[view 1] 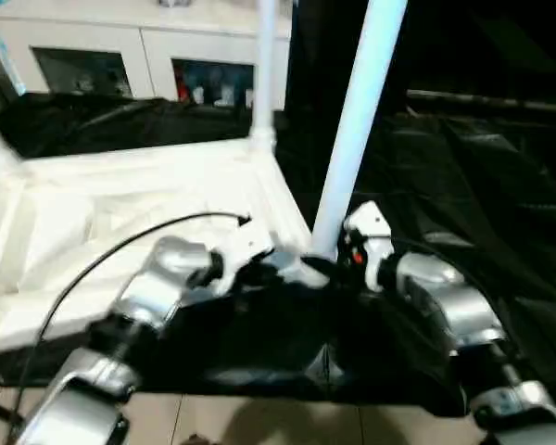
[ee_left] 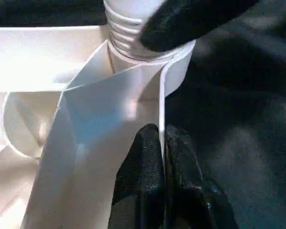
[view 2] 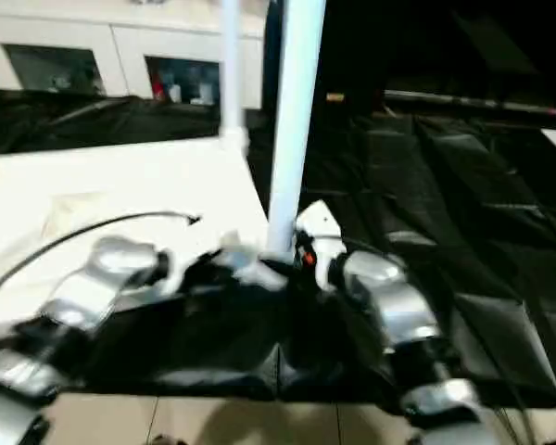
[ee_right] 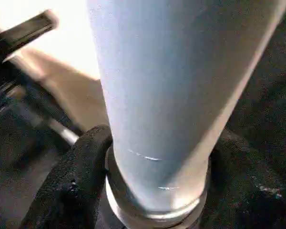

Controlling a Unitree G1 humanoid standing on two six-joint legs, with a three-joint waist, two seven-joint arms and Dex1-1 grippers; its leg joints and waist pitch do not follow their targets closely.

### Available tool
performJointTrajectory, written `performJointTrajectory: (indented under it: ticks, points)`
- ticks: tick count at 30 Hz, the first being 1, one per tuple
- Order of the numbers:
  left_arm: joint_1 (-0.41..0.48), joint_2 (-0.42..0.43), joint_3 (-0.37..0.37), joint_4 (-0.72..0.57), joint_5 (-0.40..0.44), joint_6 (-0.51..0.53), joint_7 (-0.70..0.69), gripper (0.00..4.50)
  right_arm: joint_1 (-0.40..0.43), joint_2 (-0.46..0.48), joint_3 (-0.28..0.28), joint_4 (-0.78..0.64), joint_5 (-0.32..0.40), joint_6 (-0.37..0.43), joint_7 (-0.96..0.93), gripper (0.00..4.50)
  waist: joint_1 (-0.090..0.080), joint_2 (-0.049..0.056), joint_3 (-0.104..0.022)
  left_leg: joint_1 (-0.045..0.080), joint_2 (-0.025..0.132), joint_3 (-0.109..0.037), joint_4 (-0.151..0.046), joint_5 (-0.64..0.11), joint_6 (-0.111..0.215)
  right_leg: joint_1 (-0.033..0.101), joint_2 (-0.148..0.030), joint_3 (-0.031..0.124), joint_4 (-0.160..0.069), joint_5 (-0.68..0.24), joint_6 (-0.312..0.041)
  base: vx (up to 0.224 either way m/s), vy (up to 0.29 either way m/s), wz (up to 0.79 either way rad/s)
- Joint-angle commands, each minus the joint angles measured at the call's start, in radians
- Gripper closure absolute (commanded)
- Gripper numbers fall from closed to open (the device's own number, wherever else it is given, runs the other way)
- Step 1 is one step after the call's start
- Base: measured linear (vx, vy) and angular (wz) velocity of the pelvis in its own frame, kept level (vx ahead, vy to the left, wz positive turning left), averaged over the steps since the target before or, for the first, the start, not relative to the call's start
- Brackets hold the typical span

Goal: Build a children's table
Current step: Rotate leg to tighten

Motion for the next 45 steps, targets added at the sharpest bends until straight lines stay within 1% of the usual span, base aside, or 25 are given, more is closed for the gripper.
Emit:
performJointTrajectory:
  ticks: [1, 2, 6, 7, 8, 11, 12, 14, 15, 16, 17, 21, 22, 23, 25, 26, 28, 29, 30, 32, 35, 37, 38, 41, 45]
  points:
    - [-0.023, -0.059, 0.039, 0.053, -0.019, 0.007, 0.123, 4.50, 0.014, 0.033, -0.035, 0.076, -0.021, 0.063, -0.164, 1.77, -0.004, -0.011, -0.054, 0.029, 0.006, 0.002, -0.067, -0.292, -0.017, 0.018, -0.020, 0.012, -0.080, -0.243, -0.180, 0.000, 0.000, 0.00]
    - [-0.041, -0.081, 0.050, 0.081, -0.017, 0.026, 0.172, 4.50, 0.011, 0.064, -0.052, 0.089, -0.021, 0.066, -0.226, 1.78, -0.003, -0.012, -0.058, 0.031, 0.006, -0.003, -0.069, -0.308, -0.033, 0.022, -0.023, 0.009, -0.082, -0.283, -0.166, 0.000, 0.000, 0.00]
    - [-0.087, -0.127, 0.067, 0.148, 0.007, 0.045, 0.291, 4.50, -0.037, 0.159, -0.086, 0.176, -0.022, 0.030, -0.390, 1.78, -0.005, -0.009, -0.058, 0.028, 0.005, -0.003, -0.069, -0.321, -0.025, 0.018, -0.022, 0.009, -0.086, -0.276, -0.153, 0.000, 0.000, 0.00]
    - [-0.088, -0.127, 0.067, 0.148, 0.007, 0.045, 0.292, 4.50, -0.039, 0.160, -0.085, 0.178, -0.024, 0.027, -0.393, 1.78, -0.007, -0.008, -0.058, 0.030, 0.005, -0.003, -0.070, -0.328, -0.028, 0.016, -0.022, 0.009, -0.086, -0.283, -0.152, 0.000, 0.000, 0.00]
    - [-0.091, -0.132, 0.066, 0.150, 0.008, 0.046, 0.287, 4.50, -0.053, 0.169, -0.069, 0.196, -0.038, 0.000, -0.396, 1.78, -0.008, -0.002, -0.059, 0.028, 0.005, -0.006, -0.071, -0.330, -0.033, 0.019, -0.023, 0.007, -0.086, -0.277, -0.148, 0.000, 0.000, 0.00]
    - [-0.097, -0.135, 0.063, 0.165, 0.008, 0.028, 0.264, 4.50, -0.068, 0.198, -0.073, 0.201, -0.036, -0.043, -0.370, 1.78, -0.008, -0.009, -0.059, 0.025, 0.004, -0.004, -0.070, -0.328, -0.021, 0.021, -0.020, 0.007, -0.086, -0.249, -0.145, 0.000, 0.000, 0.00]
    - [-0.097, -0.133, 0.061, 0.165, 0.008, 0.022, 0.260, 4.50, -0.069, 0.200, -0.076, 0.195, -0.028, -0.043, -0.360, 1.22, -0.008, -0.009, -0.059, 0.025, 0.004, -0.004, -0.070, -0.328, -0.021, 0.021, -0.020, 0.007, -0.086, -0.249, -0.145, 0.000, 0.000, 0.00]
    - [-0.090, -0.125, 0.054, 0.156, 0.006, 0.014, 0.240, 4.50, -0.068, 0.199, -0.077, 0.178, -0.015, -0.041, -0.337, 1.08, -0.007, -0.008, -0.059, 0.025, 0.005, -0.004, -0.070, -0.318, -0.011, 0.023, -0.020, 0.008, -0.085, -0.232, -0.149, 0.000, 0.000, 0.00]
    - [-0.082, -0.117, 0.049, 0.143, 0.003, 0.003, 0.224, 4.50, -0.068, 0.187, -0.067, 0.159, -0.011, -0.029, -0.304, 1.08, -0.006, -0.007, -0.059, 0.025, 0.006, -0.004, -0.070, -0.318, -0.009, 0.023, -0.020, 0.008, -0.085, -0.229, -0.151, 0.000, 0.000, 0.00]
    - [-0.079, -0.113, 0.044, 0.140, -0.001, -0.011, 0.217, 4.50, -0.069, 0.178, -0.059, 0.150, -0.014, -0.028, -0.287, 0.91, -0.005, -0.012, -0.059, 0.024, 0.006, -0.004, -0.071, -0.319, -0.004, 0.025, -0.021, 0.007, -0.085, -0.233, -0.152, 0.000, 0.000, 0.00]
    - [-0.077, -0.111, 0.044, 0.141, -0.004, -0.014, 0.212, 4.50, -0.071, 0.167, -0.046, 0.145, -0.025, -0.035, -0.280, 0.73, -0.006, -0.010, -0.058, 0.023, 0.006, -0.004, -0.071, -0.318, -0.004, 0.025, -0.021, 0.007, -0.085, -0.238, -0.152, 0.000, 0.000, 0.00]
    - [-0.071, -0.104, 0.043, 0.138, -0.008, -0.023, 0.193, 4.50, -0.072, 0.138, -0.019, 0.131, -0.040, -0.043, -0.241, 0.67, -0.008, -0.011, -0.057, 0.024, 0.007, -0.003, -0.070, -0.324, -0.006, 0.023, -0.022, 0.008, -0.088, -0.252, -0.157, 0.000, 0.000, 0.00]
    - [-0.048, -0.080, 0.036, 0.107, -0.021, -0.040, 0.131, 4.50, -0.051, 0.067, 0.021, 0.065, -0.035, -0.029, -0.100, 0.67, -0.004, -0.012, -0.057, 0.025, 0.007, -0.004, -0.070, -0.317, -0.006, 0.026, -0.022, 0.006, -0.088, -0.251, -0.153, 0.000, 0.000, 0.00]
    - [-0.037, -0.070, 0.032, 0.092, -0.028, -0.051, 0.101, 4.50, -0.041, 0.034, 0.041, 0.036, -0.036, -0.026, -0.033, 0.67, 0.000, -0.013, -0.058, 0.021, 0.010, -0.003, -0.067, -0.300, 0.014, 0.031, -0.022, 0.008, -0.084, -0.212, -0.154, 0.000, 0.000, 0.00]
    - [-0.028, -0.058, 0.027, 0.077, -0.033, -0.051, 0.074, 4.50, -0.028, 0.002, 0.056, 0.006, -0.032, -0.019, 0.031, 0.67, 0.000, -0.013, -0.058, 0.018, 0.009, -0.002, -0.067, -0.286, 0.024, 0.032, -0.022, 0.007, -0.082, -0.188, -0.162, 0.000, 0.000, 0.00]
    - [-0.004, -0.029, 0.013, 0.040, -0.056, -0.087, -0.010, 4.50, -0.005, -0.055, 0.079, -0.052, -0.016, -0.005, 0.137, 0.67, 0.001, -0.015, -0.060, 0.017, 0.008, -0.002, -0.065, -0.264, 0.031, 0.034, -0.022, 0.007, -0.079, -0.169, -0.168, 0.000, 0.000, 0.00]
    - [0.003, -0.021, 0.010, 0.028, -0.063, -0.095, -0.035, 4.50, 0.000, -0.070, 0.084, -0.067, -0.011, -0.001, 0.163, 0.67, 0.002, -0.015, -0.060, 0.021, 0.010, 0.000, -0.063, -0.249, 0.045, 0.032, -0.021, 0.008, -0.077, -0.144, -0.184, 0.000, 0.000, 0.00]
    - [0.020, -0.001, 0.003, -0.012, -0.091, -0.093, -0.100, 4.50, 0.006, -0.094, 0.086, -0.090, 0.009, 0.022, 0.196, 0.67, -0.001, -0.013, -0.059, 0.021, 0.010, 0.001, -0.063, -0.246, 0.046, 0.030, -0.021, 0.008, -0.076, -0.145, -0.193, 0.000, 0.000, 0.00]
    - [0.020, -0.001, 0.003, -0.012, -0.091, -0.093, -0.100, 4.50, 0.006, -0.094, 0.086, -0.090, 0.009, 0.022, 0.196, 0.67, 0.000, -0.014, -0.060, 0.021, 0.010, 0.000, -0.064, -0.244, 0.044, 0.034, -0.021, 0.006, -0.074, -0.144, -0.196, 0.000, 0.000, 0.00]
    - [0.041, 0.034, -0.008, -0.073, -0.123, -0.073, -0.191, 4.50, 0.016, -0.133, 0.093, -0.125, 0.034, 0.050, 0.249, 0.67, 0.000, -0.013, -0.058, 0.024, 0.013, 0.000, -0.066, -0.251, 0.044, 0.030, -0.020, 0.007, -0.074, -0.149, -0.209, 0.000, 0.000, 0.00]
    - [0.055, 0.069, -0.018, -0.120, -0.135, -0.043, -0.257, 4.50, 0.030, -0.168, 0.107, -0.155, 0.045, 0.070, 0.315, 0.67, 0.007, -0.009, -0.058, 0.030, 0.015, 0.004, -0.064, -0.263, 0.040, 0.025, -0.020, 0.009, -0.073, -0.151, -0.215, 0.000, 0.000, 0.00]
    - [0.059, 0.074, -0.017, -0.128, -0.138, -0.039, -0.270, 4.50, 0.034, -0.173, 0.112, -0.163, 0.041, 0.075, 0.334, 0.67, 0.014, -0.007, -0.057, 0.031, 0.016, 0.004, -0.066, -0.268, 0.032, 0.024, -0.021, 0.010, -0.074, -0.164, -0.210, 0.000, 0.000, 0.00]
    - [0.059, 0.074, -0.017, -0.128, -0.138, -0.039, -0.270, 4.50, 0.034, -0.173, 0.112, -0.163, 0.041, 0.075, 0.334, 0.67, 0.020, -0.008, -0.056, 0.031, 0.016, 0.004, -0.067, -0.270, 0.019, 0.024, -0.020, 0.010, -0.074, -0.172, -0.200, 0.000, 0.000, 0.00]
    - [0.062, 0.078, -0.013, -0.129, -0.135, -0.041, -0.275, 4.50, 0.040, -0.177, 0.126, -0.165, 0.028, 0.074, 0.351, 0.67, 0.021, -0.010, -0.057, 0.031, 0.015, 0.004, -0.067, -0.272, 0.011, 0.024, -0.021, 0.009, -0.074, -0.171, -0.196, 0.000, 0.000, 0.00]
    - [0.065, 0.078, -0.009, -0.132, -0.133, -0.040, -0.274, 4.50, 0.041, -0.176, 0.132, -0.164, 0.024, 0.076, 0.351, 1.10, 0.022, -0.012, -0.059, 0.029, 0.014, 0.004, -0.066, -0.252, 0.014, 0.027, -0.022, 0.009, -0.070, -0.147, -0.196, 0.000, 0.000, 0.00]
